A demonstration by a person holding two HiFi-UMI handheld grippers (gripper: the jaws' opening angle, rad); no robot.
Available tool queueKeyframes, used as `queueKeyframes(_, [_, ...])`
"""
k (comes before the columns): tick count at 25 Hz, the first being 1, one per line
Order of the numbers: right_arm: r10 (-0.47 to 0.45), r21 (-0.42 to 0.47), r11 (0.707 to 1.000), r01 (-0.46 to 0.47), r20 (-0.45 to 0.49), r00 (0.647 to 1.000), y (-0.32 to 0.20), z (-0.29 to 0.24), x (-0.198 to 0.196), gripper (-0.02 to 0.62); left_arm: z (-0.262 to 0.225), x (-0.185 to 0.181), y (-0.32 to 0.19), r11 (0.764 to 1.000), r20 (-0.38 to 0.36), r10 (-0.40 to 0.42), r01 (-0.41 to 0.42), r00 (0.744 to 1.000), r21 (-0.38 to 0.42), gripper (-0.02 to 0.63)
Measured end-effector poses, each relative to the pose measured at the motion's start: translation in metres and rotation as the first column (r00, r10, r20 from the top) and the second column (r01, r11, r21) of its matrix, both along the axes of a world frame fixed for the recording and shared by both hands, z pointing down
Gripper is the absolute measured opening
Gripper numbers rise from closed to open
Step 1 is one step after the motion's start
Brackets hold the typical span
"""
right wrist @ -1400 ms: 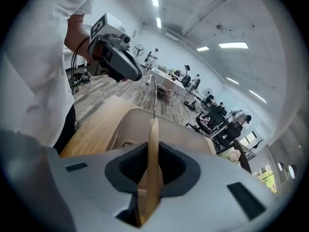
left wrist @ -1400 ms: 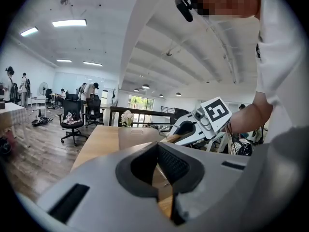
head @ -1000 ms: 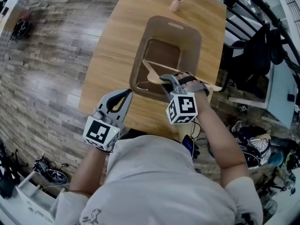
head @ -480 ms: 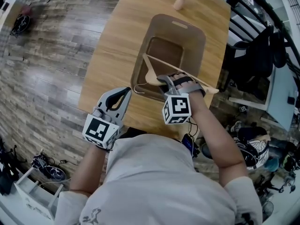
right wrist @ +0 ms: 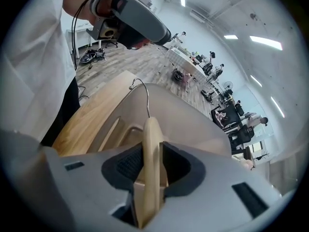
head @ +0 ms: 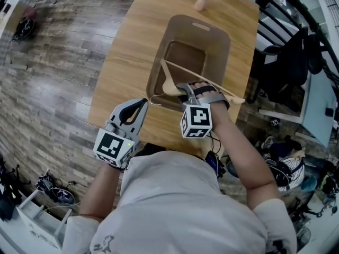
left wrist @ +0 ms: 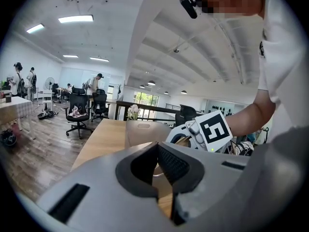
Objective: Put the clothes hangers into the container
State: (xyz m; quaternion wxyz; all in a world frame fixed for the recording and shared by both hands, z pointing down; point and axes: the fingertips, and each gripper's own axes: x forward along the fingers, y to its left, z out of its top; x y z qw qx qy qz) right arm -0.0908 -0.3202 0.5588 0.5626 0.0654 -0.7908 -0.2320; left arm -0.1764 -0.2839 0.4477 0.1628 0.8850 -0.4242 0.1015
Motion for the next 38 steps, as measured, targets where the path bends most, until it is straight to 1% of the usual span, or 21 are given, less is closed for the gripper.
queueKeyframes(4, [0.008,0.012,1.000,-0.008,0.008,1.000,0.001,-0.007,0.002,0.137,-0.004,0.003,0.006,1.000,-0.001,-0.002,0.002,1.000,0.008,0.006])
queueKeyframes(15, [0.034,0.055,0.998,-0.038,0.069,0.997,0.010,-0.032,0.020,0.137,-0.012,0.022,0.023,1.000,0.019,-0.008,0.007,1.000,0.030,0.006])
queueKeyframes(24, [0.085,0.048,0.994,-0.093,0.155,0.984,0.043,-0.051,0.042,0.135,-0.021,0.047,0.053,0.998,0.037,-0.001,-0.001,0.999,0.055,0.006])
queueKeyframes(31, [0.162,0.028,0.984,-0.176,0.266,0.950,0.078,-0.077,0.068,0.114,-0.032,0.073,0.083,0.996,0.046,0.009,-0.013,0.999,0.085,0.006])
queueKeyframes(36, [0.185,0.026,0.978,-0.209,0.361,0.914,0.108,-0.096,0.087,0.080,-0.039,0.094,0.104,0.994,0.049,0.013,-0.018,0.999,0.106,0.006])
queueKeyframes(38, [0.200,0.015,0.974,-0.225,0.404,0.892,0.120,-0.106,0.096,0.068,-0.042,0.102,0.112,0.993,0.050,0.012,-0.018,0.999,0.116,0.006])
